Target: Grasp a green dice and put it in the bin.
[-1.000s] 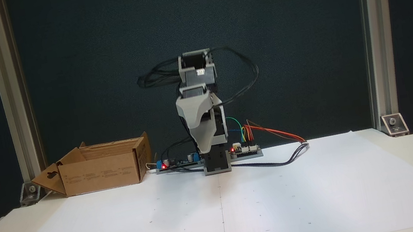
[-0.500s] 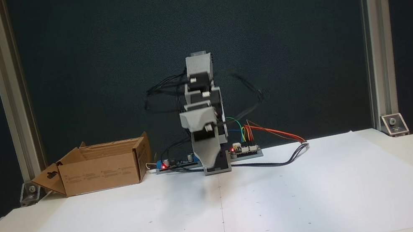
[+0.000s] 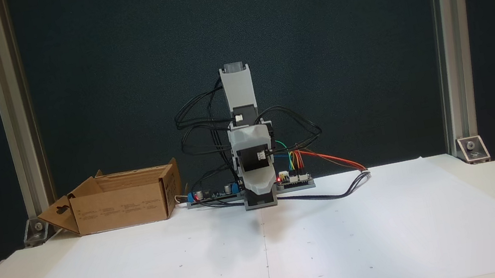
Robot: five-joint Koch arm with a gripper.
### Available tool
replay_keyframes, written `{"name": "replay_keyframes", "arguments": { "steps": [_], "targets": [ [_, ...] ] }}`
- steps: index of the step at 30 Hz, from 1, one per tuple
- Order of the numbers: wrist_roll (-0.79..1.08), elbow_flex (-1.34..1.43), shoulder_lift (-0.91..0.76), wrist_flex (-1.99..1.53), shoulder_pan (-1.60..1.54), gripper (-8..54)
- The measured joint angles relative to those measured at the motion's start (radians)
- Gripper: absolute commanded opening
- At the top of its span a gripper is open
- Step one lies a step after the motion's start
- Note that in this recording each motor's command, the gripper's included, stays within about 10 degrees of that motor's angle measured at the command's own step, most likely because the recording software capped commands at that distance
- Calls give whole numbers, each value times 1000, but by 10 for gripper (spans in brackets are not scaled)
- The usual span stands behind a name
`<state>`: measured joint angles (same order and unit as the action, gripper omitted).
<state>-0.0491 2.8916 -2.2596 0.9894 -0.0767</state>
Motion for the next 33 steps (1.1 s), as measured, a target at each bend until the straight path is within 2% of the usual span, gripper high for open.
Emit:
{"name": "replay_keyframes", "arguments": {
  "steps": [8, 14, 33],
  "targets": [
    [94, 123, 0, 310, 0, 438],
    [115, 158, 0, 403, 0, 438],
    [115, 187, 0, 428, 0, 445]
  ]
}}
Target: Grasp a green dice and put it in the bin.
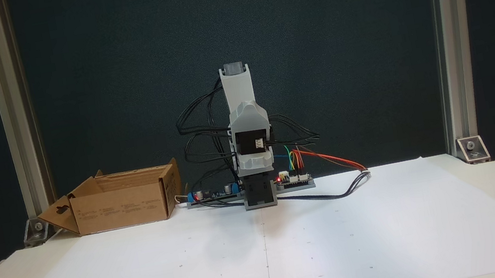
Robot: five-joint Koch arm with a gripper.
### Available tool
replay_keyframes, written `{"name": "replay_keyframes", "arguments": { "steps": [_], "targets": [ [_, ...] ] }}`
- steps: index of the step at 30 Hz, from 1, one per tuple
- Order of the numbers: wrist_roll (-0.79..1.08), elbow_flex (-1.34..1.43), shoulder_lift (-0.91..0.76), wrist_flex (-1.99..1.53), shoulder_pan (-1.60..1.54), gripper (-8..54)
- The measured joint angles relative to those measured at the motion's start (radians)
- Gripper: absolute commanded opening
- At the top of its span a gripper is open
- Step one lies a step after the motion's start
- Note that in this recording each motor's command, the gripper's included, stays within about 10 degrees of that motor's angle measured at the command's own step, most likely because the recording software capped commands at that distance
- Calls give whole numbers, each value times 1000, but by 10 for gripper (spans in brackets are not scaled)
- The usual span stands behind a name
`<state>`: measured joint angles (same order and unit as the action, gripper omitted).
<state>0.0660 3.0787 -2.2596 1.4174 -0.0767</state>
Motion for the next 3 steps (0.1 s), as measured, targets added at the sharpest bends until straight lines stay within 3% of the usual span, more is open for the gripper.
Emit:
{"name": "replay_keyframes", "arguments": {
  "steps": [3],
  "targets": [
    [0, 0, 0, 0, 0, 445]
  ]
}}
